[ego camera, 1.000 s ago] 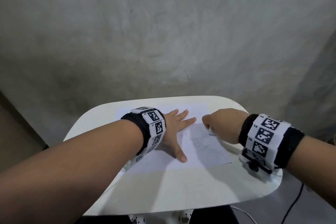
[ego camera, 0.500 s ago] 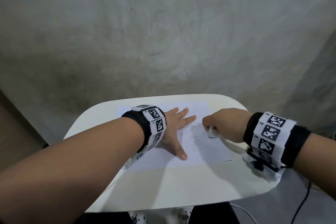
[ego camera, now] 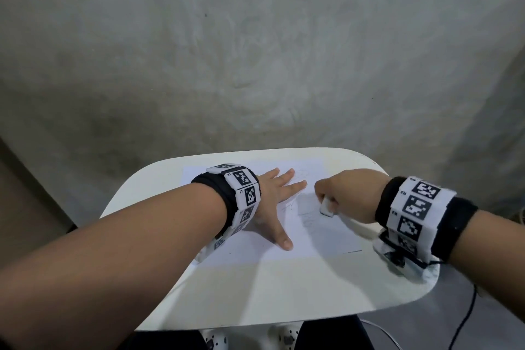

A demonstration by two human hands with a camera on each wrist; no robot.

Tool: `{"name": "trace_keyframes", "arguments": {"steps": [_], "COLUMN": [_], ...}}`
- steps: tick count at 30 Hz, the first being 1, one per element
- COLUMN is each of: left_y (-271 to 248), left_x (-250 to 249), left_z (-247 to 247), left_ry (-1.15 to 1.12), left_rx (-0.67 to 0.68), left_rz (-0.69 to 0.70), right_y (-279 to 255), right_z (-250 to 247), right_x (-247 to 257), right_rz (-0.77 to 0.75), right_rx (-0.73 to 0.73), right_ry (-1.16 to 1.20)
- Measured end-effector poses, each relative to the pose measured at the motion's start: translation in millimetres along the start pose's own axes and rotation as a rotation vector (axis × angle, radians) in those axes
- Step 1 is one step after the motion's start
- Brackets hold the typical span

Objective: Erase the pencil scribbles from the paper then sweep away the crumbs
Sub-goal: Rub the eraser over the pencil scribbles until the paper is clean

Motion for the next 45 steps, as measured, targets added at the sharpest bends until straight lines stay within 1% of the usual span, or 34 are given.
{"name": "trace_keyframes", "arguments": {"steps": [2,3,4,5,6,8,10,11,12,13,14,16,17,18,20,21,22,24,25,27,29,30,31,32,33,34,35,38,39,40,42,43,44,45], "left_y": [0,0,0,0,1,0,1,1,0,0,0,0,0,0,0,-1,-1,-2,-2,0,1,1,0,-1,-2,-3,-3,0,0,0,-1,-2,-2,-1], "left_x": [-1,-1,-1,-1,0,1,0,-1,-2,-2,-2,0,0,-1,-3,-4,-3,-1,0,0,-1,-1,-2,-1,-1,-1,-2,-3,-3,-2,-2,-1,-2,-2], "left_z": [1,2,2,2,2,1,1,2,2,1,1,1,1,1,1,0,0,0,0,1,0,0,0,-1,-1,0,0,-1,-1,-1,-1,-1,-1,-1], "left_ry": [0.005,0.012,0.016,0.013,0.007,0.001,0.013,0.025,0.034,0.031,0.018,0.003,0.004,0.011,0.027,0.027,0.019,0.006,0.003,0.008,0.019,0.017,0.011,0.003,-0.002,-0.005,-0.006,0.007,0.007,-0.001,-0.017,-0.020,-0.019,-0.015], "left_rx": [-0.010,-0.012,-0.012,-0.012,-0.012,-0.015,-0.014,-0.013,-0.013,-0.014,-0.015,-0.015,-0.015,-0.014,-0.008,-0.008,-0.008,-0.012,-0.013,-0.012,-0.010,-0.009,-0.008,-0.012,-0.018,-0.022,-0.026,-0.031,-0.028,-0.024,-0.020,-0.020,-0.020,-0.022], "left_rz": [-0.002,-0.005,-0.006,-0.002,0.003,0.003,-0.004,-0.011,-0.015,-0.011,-0.005,-0.001,-0.002,-0.004,-0.012,-0.012,-0.007,-0.007,-0.008,-0.009,-0.009,-0.008,-0.006,-0.003,-0.002,0.001,0.004,0.008,0.008,0.009,0.010,0.009,0.010,0.012], "right_y": [-9,-16,-17,-13,-8,-3,-13,-20,-23,-20,-13,-7,-8,-14,-27,-25,-17,-2,1,-7,-25,-25,-17,-4,3,9,6,-17,-18,-11,9,13,12,7], "right_z": [4,8,9,8,5,0,4,8,11,8,4,-5,-6,-5,2,1,-5,-17,-18,-16,-10,-11,-13,-16,-22,-23,-23,-16,-15,-17,-23,-23,-23,-21], "right_x": [20,33,37,31,20,10,29,41,46,41,27,9,12,24,49,47,36,12,9,29,55,53,41,25,12,7,13,54,55,46,18,11,15,25], "right_rz": [-0.079,-0.152,-0.172,-0.141,-0.068,-0.019,-0.100,-0.176,-0.204,-0.173,-0.085,0.011,0.010,-0.030,-0.172,-0.155,-0.081,0.041,0.065,-0.007,-0.153,-0.144,-0.088,-0.012,0.051,0.087,0.070,-0.148,-0.159,-0.122,0.024,0.059,0.057,0.023], "right_rx": [-0.019,-0.017,-0.001,0.029,0.065,0.033,0.014,0.007,0.018,0.024,0.049,0.034,0.004,-0.014,0.021,0.064,0.096,0.094,0.097,0.083,0.095,0.119,0.130,0.123,0.086,0.069,0.057,0.094,0.117,0.115,0.083,0.067,0.046,0.038], "right_ry": [-0.018,0.002,0.014,0.030,0.037,-0.007,-0.022,-0.002,0.017,0.029,0.046,0.022,-0.007,-0.033,-0.024,-0.011,0.007,-0.023,-0.051,-0.110,-0.117,-0.114,-0.095,-0.088,-0.109,-0.132,-0.157,-0.114,-0.103,-0.091,-0.094,-0.116,-0.129,-0.131]}}
Point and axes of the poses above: each hand's wrist, its own y-axis towards the middle knuckle, its own z-axis out of the palm, x = y × z, the point moved 6 cm from there along y, towards the middle knuckle, and after that the axes turned 13 degrees about z, right-handed, at the moved point
